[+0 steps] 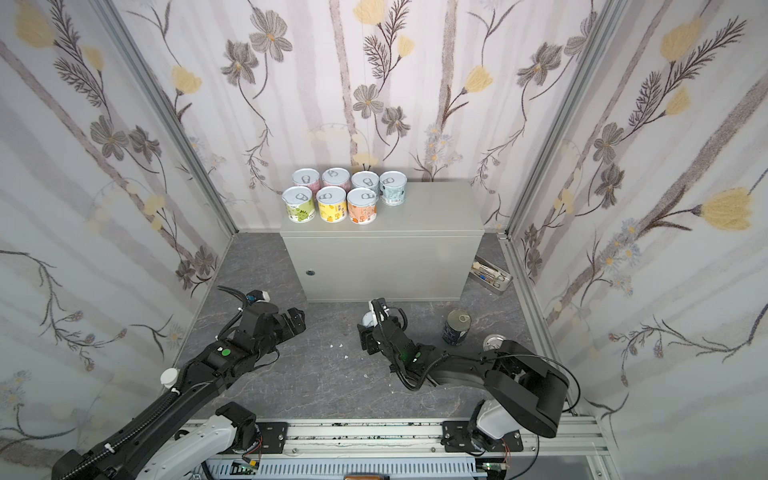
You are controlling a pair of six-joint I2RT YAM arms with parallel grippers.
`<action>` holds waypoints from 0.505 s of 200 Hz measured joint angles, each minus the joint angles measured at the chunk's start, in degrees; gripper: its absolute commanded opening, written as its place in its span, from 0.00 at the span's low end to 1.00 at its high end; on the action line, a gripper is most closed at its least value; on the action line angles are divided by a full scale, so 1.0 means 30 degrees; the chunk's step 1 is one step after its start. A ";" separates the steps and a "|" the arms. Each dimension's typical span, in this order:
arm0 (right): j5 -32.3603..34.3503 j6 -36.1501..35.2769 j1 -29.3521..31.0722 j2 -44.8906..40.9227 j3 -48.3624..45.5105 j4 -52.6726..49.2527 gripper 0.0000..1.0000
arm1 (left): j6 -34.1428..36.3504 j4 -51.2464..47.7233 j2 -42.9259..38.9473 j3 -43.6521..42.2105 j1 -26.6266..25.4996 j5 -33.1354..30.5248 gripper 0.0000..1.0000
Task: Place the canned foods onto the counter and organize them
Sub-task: 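Lift the pale teal can with the right gripper up onto the cabinet top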
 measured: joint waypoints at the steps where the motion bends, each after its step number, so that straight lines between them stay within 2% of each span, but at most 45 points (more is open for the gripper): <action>1: -0.0007 0.0000 0.0000 -0.0153 0.0000 -0.0117 0.61 | 0.0000 0.0000 -0.0015 0.0000 0.0000 0.0007 1.00; 61: -0.0015 -0.0357 -0.0372 -0.6062 0.1144 -0.5537 0.62 | 0.0896 -0.0073 -0.1938 0.0124 0.0015 0.0590 1.00; 101: -0.0168 -0.1013 -0.1078 -0.9231 0.3155 -0.9289 0.62 | 0.1311 -0.0262 -0.1749 0.1668 0.0015 0.0780 1.00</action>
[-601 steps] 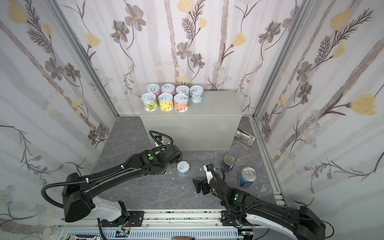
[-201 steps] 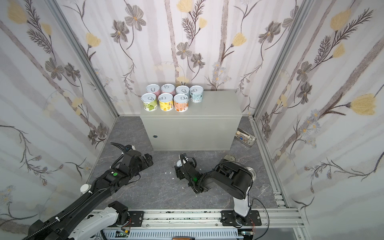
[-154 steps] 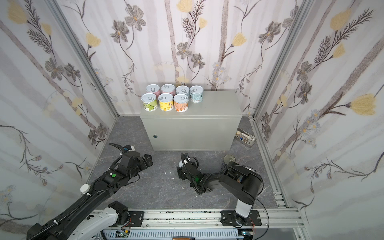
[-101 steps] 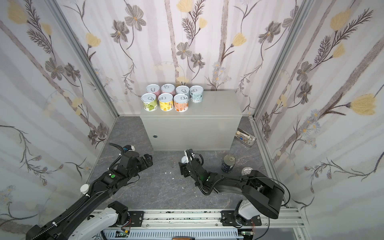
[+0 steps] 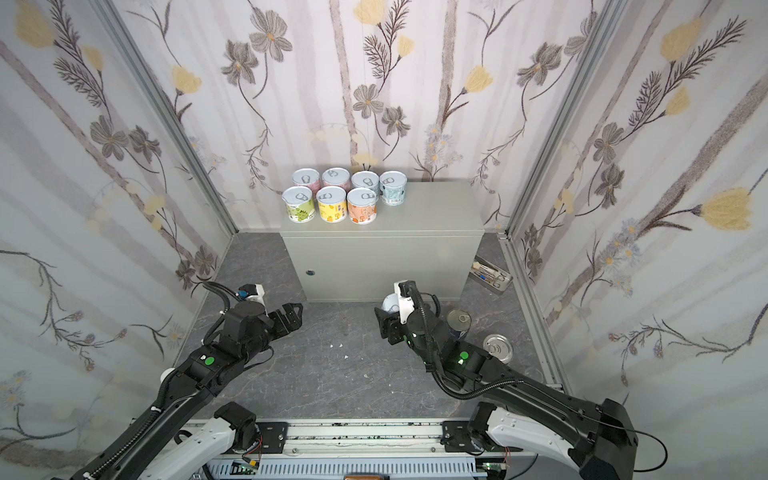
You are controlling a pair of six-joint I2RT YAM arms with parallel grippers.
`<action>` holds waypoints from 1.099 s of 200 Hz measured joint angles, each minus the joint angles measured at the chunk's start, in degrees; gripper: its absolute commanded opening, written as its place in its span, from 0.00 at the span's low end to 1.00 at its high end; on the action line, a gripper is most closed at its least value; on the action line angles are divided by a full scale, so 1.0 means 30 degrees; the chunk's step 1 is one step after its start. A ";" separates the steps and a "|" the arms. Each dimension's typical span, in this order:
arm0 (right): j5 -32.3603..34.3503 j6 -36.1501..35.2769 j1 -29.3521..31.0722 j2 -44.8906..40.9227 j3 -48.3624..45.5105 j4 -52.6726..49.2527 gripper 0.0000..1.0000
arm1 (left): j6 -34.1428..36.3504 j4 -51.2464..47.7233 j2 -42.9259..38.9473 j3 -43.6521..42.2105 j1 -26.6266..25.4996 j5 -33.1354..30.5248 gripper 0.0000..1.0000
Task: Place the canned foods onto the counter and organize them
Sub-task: 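Lift the pale teal can with the right gripper up onto the cabinet top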
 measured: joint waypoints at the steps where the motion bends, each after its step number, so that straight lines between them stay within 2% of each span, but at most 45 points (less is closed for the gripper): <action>1: 0.0007 -0.0015 -0.0015 -0.0044 0.0058 -0.0066 0.62 | 0.0022 -0.0007 0.0015 0.0029 0.0000 0.0007 1.00; 44: -0.0568 -0.1035 -0.1428 -0.1581 0.3840 -0.3461 0.63 | 0.0262 -0.0335 0.0831 0.1472 0.0000 0.0204 1.00; 97: -0.2390 -0.2142 -0.4452 -0.0699 0.8043 -0.5982 0.63 | 0.0554 -0.0488 0.0918 0.1865 0.0000 0.0510 1.00; 169: -0.6601 -0.2820 -0.8072 0.4269 1.4156 -0.7635 0.62 | 0.0991 -0.0816 0.1268 0.3461 0.0007 0.1581 1.00; 220: -0.8590 -0.2827 -0.9129 0.8531 1.8185 -0.8546 0.62 | 0.1617 -0.0831 0.2127 0.4393 0.0401 0.2098 1.00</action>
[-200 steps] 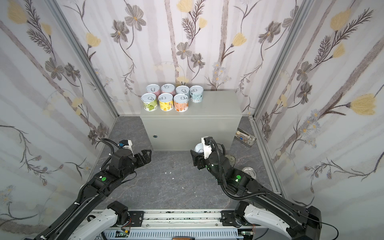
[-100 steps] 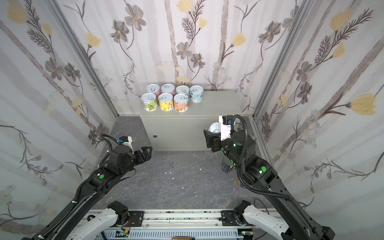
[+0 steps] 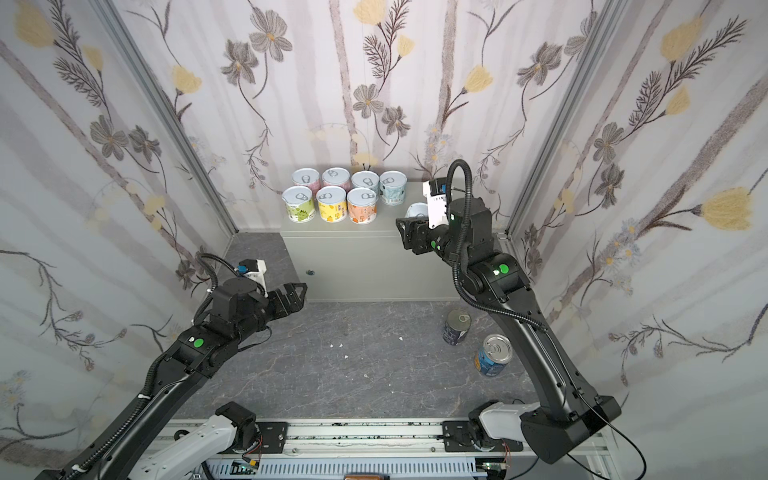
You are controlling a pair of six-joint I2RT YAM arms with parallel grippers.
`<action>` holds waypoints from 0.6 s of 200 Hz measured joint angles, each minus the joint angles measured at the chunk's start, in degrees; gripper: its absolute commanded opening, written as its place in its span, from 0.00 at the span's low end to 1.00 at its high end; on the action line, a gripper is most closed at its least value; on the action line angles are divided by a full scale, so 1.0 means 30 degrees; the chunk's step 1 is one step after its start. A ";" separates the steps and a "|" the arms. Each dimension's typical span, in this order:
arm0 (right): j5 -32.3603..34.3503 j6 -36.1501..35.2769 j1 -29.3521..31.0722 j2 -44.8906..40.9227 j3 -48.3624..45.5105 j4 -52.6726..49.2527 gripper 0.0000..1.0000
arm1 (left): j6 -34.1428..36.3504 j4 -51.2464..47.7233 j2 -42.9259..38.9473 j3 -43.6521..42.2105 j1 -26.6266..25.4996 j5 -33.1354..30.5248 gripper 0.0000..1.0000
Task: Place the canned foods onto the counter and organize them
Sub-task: 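Lower the can in front of the teal cans and open the right gripper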
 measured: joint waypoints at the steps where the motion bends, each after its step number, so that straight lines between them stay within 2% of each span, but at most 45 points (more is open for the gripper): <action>1: 0.0000 0.0000 -0.0007 0.0073 0.0073 -0.0015 0.62 | 0.0007 0.0000 0.0007 0.0007 0.0015 0.0000 1.00; 59: -0.0430 -0.0488 -0.0240 0.5668 0.6120 -0.1800 0.61 | 0.0641 0.0044 -0.0226 -0.0335 0.1086 0.0270 1.00; 120: -0.0401 -0.0641 -0.0313 0.7679 0.7686 -0.2419 0.61 | 0.0721 0.0124 -0.0845 -0.1530 0.2055 0.0270 1.00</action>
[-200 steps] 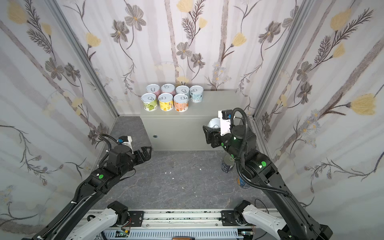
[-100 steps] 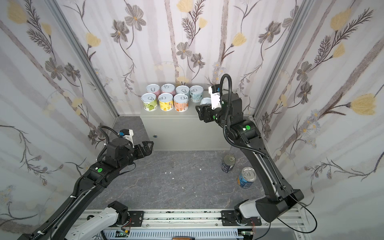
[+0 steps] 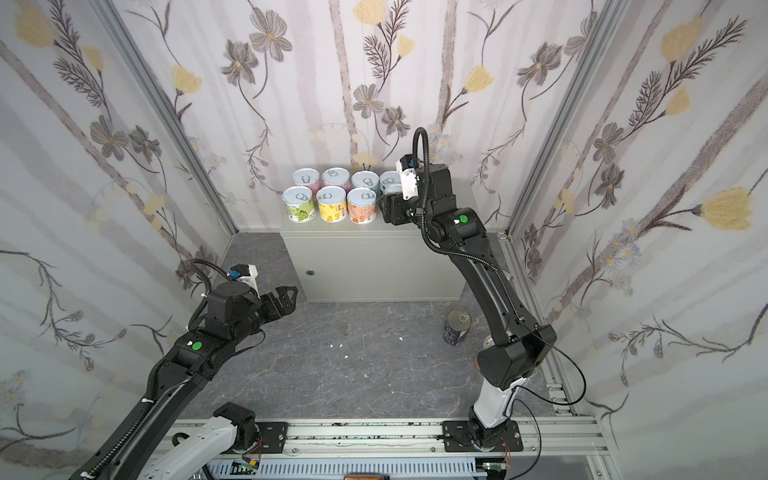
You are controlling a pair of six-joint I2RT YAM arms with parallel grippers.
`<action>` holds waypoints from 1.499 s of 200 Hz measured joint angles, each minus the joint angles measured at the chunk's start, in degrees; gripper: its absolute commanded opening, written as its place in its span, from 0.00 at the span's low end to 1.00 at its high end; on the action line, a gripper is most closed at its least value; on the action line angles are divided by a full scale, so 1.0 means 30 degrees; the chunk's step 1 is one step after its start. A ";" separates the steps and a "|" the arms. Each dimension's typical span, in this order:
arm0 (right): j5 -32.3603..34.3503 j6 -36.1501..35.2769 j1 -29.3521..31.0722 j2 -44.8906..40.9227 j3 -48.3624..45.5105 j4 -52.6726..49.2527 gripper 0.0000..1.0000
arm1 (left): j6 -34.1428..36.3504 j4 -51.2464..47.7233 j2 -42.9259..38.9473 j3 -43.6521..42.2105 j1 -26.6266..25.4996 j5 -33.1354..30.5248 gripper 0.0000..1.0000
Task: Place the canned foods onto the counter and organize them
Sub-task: 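Lower the can in front of the teal cans and open the right gripper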
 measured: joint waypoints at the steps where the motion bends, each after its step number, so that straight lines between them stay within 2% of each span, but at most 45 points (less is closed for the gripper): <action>1: 0.0000 0.0000 0.0000 0.0029 0.0000 0.0000 0.61 | 0.0000 0.0000 0.0000 -0.0007 0.0015 0.0000 1.00; 28: 0.0000 0.0007 -0.0117 0.0459 0.0007 0.0000 0.63 | 0.0233 0.0080 0.0007 -0.0109 0.0197 0.0204 1.00; 77: 0.0000 0.0007 -0.0197 0.0801 0.0007 0.0015 0.77 | 0.0372 0.0138 -0.0058 -0.0168 0.0386 0.0372 1.00; 106: -0.0007 0.0007 -0.0219 0.0823 0.0029 0.0270 0.80 | 0.0408 0.0138 -0.0073 -0.0182 0.0415 0.0444 1.00; 148: -0.0022 0.0007 -0.0357 0.0845 0.0080 0.0940 0.90 | 0.0401 0.0138 -0.0168 -0.0175 0.0459 0.0517 1.00; 203: -0.0007 -0.0087 -0.0415 0.0291 0.0080 0.1013 0.94 | 0.0321 0.0138 -0.0299 0.0015 0.0459 0.0794 1.00; 245: 0.0007 -0.0204 -0.0554 -0.1297 0.0080 0.1144 0.94 | 0.0197 0.0124 -0.0226 0.0299 0.0474 0.0947 1.00; 273: 0.0138 -0.0350 -0.0663 -0.2652 -0.0685 0.1180 0.81 | 0.0168 0.0124 -0.0313 0.0299 0.0474 0.0984 1.00; 300: 0.0175 -0.0350 -0.0874 -0.4452 -0.2667 0.1545 0.70 | 0.0124 0.0124 -0.0350 0.0299 0.0474 0.0984 1.00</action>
